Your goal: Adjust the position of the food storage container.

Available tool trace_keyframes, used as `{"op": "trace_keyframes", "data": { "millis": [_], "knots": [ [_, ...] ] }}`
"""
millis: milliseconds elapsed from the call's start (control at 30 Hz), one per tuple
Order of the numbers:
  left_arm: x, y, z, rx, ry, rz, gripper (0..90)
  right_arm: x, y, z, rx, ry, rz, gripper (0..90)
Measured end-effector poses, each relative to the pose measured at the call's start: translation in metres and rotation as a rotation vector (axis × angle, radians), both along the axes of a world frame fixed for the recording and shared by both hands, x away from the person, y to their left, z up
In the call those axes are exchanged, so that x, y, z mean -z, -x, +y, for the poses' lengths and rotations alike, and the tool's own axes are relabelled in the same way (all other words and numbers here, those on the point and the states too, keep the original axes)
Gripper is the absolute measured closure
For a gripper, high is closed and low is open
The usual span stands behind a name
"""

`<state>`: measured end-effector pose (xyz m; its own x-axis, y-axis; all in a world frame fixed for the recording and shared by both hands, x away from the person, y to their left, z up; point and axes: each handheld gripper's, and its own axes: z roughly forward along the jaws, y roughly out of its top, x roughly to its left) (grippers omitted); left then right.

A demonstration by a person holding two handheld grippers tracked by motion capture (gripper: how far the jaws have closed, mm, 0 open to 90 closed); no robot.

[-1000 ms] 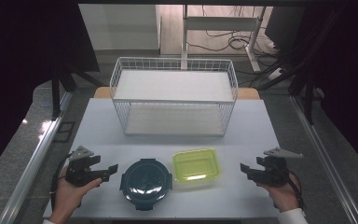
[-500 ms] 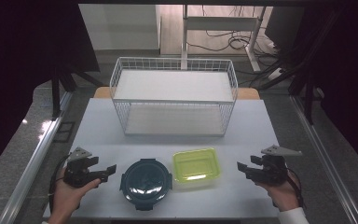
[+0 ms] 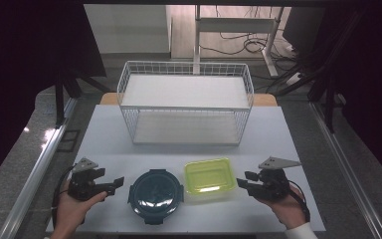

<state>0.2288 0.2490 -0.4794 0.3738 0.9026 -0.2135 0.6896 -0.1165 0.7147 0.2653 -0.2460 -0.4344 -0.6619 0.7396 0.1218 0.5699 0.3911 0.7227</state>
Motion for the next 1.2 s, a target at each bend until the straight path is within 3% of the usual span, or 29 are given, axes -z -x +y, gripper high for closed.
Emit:
{"op": "trace_keyframes", "data": {
  "millis": [167,300,333,367,500,567,900,1200],
  "knots": [
    [-0.001,0.001,0.0,0.004,-0.002,0.002,19.4,0.0,0.006,0.022,-0.085,0.003,0.025,73.9],
    [0.0,0.001,-0.001,0.007,-0.007,0.007,19.4,0.003,0.012,0.053,-0.187,0.003,0.065,83.5],
    [0.0,0.001,-0.001,0.007,-0.007,0.007,19.4,0.003,0.012,0.053,-0.187,0.003,0.065,83.5],
    [0.001,0.001,-0.001,0.008,-0.004,0.007,19.4,0.003,0.016,0.073,-0.232,0.033,0.06,87.0],
    [0.001,0.001,0.0,0.007,-0.003,0.008,19.4,0.006,0.016,0.097,-0.282,0.048,0.067,88.3],
    [0.001,0.002,0.001,0.008,-0.001,0.007,19.4,0.012,0.013,0.119,-0.309,0.071,0.082,88.6],
    [0.002,0.004,0.004,0.015,0.0,0.007,19.4,0.035,0.009,0.147,-0.311,0.145,0.112,88.8],
    [0.002,0.004,0.003,0.016,-0.005,0.007,19.4,0.037,0.009,0.153,-0.296,0.158,0.113,88.9]
  ]
}}
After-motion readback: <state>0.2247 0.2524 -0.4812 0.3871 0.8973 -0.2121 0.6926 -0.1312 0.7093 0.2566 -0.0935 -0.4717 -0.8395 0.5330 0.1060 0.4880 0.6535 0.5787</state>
